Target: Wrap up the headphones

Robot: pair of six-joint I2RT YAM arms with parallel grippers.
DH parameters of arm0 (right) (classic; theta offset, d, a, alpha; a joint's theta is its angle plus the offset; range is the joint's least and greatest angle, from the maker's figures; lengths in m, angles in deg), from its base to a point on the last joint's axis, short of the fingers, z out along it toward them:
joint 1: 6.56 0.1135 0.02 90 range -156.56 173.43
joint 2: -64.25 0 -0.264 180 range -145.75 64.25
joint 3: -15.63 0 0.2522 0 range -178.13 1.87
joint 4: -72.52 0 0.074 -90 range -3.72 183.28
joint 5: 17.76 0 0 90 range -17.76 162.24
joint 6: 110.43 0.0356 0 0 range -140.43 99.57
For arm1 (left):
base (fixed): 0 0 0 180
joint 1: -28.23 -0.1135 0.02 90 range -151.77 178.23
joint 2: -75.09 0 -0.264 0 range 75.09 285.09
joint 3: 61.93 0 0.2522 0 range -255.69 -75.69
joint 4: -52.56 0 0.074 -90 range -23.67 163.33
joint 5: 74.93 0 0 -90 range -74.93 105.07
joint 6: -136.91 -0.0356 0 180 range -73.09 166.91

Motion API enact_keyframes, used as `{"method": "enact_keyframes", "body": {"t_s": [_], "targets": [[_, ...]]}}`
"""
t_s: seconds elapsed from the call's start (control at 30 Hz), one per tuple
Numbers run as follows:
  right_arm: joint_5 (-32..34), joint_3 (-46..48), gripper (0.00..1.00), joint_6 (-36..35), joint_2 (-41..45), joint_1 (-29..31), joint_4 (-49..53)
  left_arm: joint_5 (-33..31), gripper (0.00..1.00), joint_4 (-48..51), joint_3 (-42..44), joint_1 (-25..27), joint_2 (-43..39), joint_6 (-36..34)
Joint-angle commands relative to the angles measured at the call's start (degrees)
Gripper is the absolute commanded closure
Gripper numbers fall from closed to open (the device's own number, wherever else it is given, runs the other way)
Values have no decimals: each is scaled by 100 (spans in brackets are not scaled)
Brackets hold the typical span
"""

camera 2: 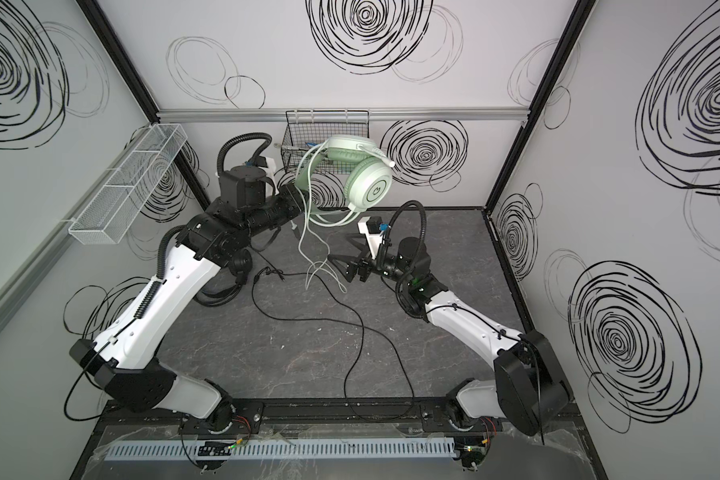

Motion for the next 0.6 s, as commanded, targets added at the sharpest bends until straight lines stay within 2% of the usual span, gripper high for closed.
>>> {"method": "enact_keyframes", "body": {"t_s": [0.0,0.17,0.33,0.47,0.57], "targets": [[-107,-252,7,47,-90,75,-425,202,100,-856,-306,115,-287,345],[-36,-259,9,37,147,99,-156,190,100,-866,-277,150,-322,365],[161,130,11,-60,1110,108,869,107,100,-889,-200,136,-364,327],[334,690,13,-84,1829,325,755,96,100,-938,-92,129,-406,336],[307,647,17,-88,1797,560,838,96,100,-945,-56,135,-382,340]]}}
